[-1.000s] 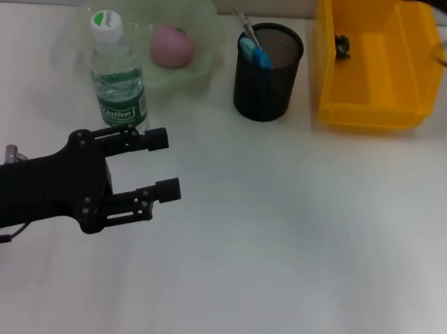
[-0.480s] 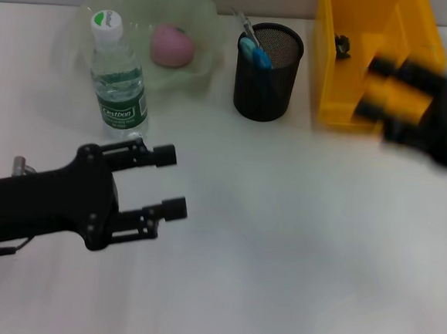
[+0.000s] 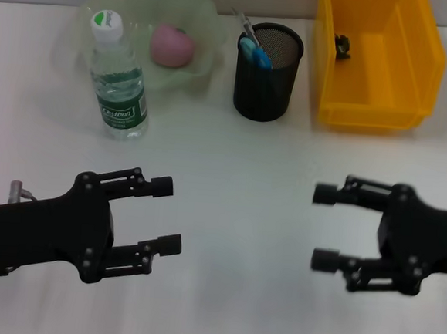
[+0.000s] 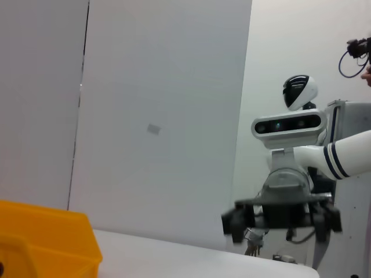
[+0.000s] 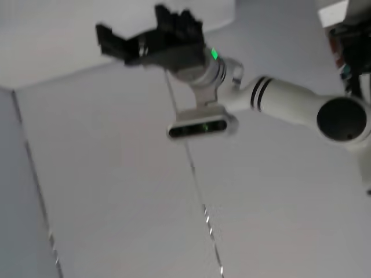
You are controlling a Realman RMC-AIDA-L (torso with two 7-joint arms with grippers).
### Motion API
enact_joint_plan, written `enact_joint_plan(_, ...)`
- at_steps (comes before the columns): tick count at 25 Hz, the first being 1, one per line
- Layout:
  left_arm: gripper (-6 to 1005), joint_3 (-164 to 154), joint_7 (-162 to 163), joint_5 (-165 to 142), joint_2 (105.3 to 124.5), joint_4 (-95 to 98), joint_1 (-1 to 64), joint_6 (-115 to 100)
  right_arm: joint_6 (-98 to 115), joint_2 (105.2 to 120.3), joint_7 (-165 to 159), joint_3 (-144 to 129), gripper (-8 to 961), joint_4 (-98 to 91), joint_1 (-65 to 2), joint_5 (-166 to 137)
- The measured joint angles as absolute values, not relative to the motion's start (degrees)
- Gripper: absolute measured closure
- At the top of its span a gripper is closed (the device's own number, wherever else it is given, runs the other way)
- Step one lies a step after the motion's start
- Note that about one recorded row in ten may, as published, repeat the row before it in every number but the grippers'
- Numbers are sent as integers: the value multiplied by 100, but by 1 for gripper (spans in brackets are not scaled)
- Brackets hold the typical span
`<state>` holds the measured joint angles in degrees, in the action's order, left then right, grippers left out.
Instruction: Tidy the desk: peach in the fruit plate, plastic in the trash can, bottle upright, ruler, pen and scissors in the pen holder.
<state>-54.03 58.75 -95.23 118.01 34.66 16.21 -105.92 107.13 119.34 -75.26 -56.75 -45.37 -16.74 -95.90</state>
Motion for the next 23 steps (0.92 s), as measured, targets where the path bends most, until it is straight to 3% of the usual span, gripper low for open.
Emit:
enact_joint_plan(7,296,-5431,5813,-9725,11806,3475,1654,-10564,10678,11920,-7667,-6010,135,-4613,-1839,-9761)
enact_joint_plan(13,218,-5435,5621,-9764,11823,3432,1657,-10607,10718,11935,-7245,-6042,135,-4598,-1897,-9792)
enact_joint_plan(23,220,-5402,5649,-9765,11821,3420,1661,-10591,10701,11944,-6787,-6038,135,-4121,-2100,-9786)
